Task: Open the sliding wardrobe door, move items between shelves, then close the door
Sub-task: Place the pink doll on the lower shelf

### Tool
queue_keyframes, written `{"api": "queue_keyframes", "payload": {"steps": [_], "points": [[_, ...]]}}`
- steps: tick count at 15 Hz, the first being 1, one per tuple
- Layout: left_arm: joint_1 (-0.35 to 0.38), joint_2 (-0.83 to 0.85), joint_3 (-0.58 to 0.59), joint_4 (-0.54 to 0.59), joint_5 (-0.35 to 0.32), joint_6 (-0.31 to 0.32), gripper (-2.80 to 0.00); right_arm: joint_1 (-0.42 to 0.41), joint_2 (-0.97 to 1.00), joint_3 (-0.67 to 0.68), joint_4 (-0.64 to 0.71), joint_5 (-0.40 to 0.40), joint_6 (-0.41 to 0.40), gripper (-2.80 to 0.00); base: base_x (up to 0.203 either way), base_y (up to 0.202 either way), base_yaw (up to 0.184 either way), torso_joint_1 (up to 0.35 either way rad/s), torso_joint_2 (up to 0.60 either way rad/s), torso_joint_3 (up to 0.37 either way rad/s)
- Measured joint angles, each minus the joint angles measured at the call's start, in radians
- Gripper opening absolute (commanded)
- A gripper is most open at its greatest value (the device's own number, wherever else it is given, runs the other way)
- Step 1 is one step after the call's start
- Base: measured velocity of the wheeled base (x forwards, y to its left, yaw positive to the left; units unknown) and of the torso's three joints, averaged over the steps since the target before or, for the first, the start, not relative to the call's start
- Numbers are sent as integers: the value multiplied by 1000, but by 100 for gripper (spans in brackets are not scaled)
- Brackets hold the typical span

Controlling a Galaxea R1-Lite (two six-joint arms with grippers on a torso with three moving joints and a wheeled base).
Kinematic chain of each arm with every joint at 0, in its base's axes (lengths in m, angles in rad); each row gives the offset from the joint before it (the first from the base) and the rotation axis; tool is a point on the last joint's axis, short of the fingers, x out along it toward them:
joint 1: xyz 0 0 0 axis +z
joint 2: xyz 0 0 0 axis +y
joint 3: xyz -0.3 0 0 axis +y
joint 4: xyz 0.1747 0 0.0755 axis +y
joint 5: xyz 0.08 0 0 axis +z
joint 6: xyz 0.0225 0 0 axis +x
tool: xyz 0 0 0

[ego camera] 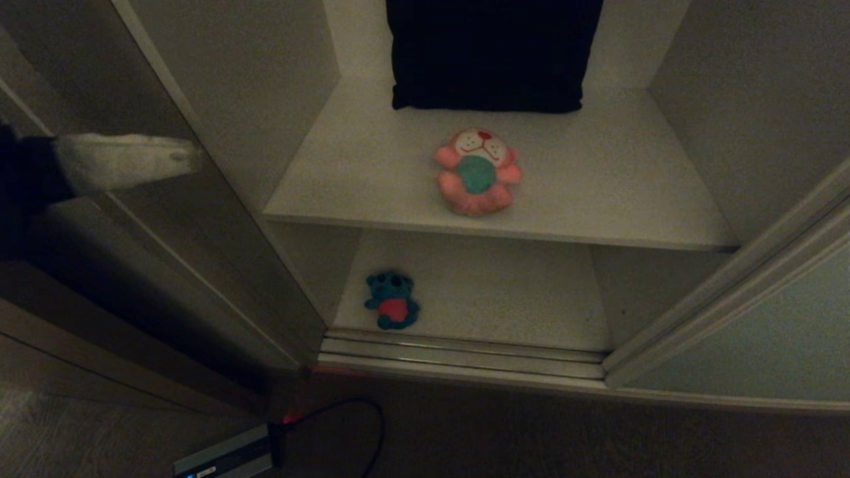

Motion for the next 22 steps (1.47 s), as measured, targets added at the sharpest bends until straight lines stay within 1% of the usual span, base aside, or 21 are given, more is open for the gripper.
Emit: {"api": "queue_keyframes", "payload": {"steps": [2,3,4,5,7,8,10,12,16,19,22], "points": [[-99,140,-111,3,51,-11,-280,0,0,0,0,0,0,-280,0,0,0,0,0,0],[-157,214,-163,5,96,-21,-280,0,0,0,0,0,0,-280,0,0,0,0,0,0],[-208,283,-215,5,142,-42,-280,0,0,0,0,0,0,-280,0,0,0,0,0,0],[-243,338,-257,5,181,-67,-280,0,0,0,0,0,0,-280,0,0,0,0,0,0],[-293,455,-336,2,268,-135,-280,0,0,0,0,0,0,-280,0,0,0,0,0,0],[-309,502,-361,-2,304,-165,0,0,0,0,0,0,0,-280,0,0,0,0,0,0],[-329,594,-403,-22,383,-203,0,0,0,0,0,0,0,-280,0,0,0,0,0,0],[-335,667,-459,-45,429,-232,0,0,0,0,0,0,0,-280,0,0,0,0,0,0],[-337,783,-560,-50,476,-300,0,0,0,0,0,0,0,-280,0,0,0,0,0,0],[-338,842,-610,-45,480,-334,0,0,0,0,0,0,0,-280,0,0,0,0,0,0],[-338,904,-680,-38,481,-402,0,0,0,0,0,0,0,-280,0,0,0,0,0,0]]}}
